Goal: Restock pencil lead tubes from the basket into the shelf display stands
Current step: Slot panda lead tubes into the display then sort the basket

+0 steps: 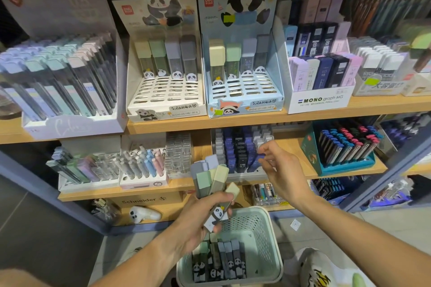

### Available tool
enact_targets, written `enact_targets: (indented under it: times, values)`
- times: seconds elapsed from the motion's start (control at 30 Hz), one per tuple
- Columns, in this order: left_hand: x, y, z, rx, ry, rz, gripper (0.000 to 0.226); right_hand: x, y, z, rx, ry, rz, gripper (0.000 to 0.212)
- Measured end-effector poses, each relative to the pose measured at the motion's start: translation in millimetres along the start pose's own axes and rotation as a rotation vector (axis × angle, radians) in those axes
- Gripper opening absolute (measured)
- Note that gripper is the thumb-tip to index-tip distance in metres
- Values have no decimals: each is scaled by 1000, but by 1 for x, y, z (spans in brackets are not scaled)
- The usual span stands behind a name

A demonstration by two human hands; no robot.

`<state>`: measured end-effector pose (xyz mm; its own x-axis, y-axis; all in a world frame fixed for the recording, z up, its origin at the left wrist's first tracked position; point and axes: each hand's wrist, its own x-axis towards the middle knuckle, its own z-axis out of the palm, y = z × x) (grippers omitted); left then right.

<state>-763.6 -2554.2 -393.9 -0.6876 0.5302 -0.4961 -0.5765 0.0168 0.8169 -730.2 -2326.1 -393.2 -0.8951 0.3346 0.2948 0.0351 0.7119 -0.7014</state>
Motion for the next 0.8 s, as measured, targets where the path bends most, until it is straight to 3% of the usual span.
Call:
enact_targets:
  times: [0.17, 0.6, 0.8]
  values:
    - [-1, 4, 2, -46, 18, -8, 65, -2, 2, 1, -162, 9, -170, 26]
    - [-11, 14, 8, -109, 1, -21, 34, -13, -3, 1, -138, -30, -106, 35]
    - [-16, 15, 11, -123, 0, -25, 41, -17, -1, -1, -166, -95, -70, 48]
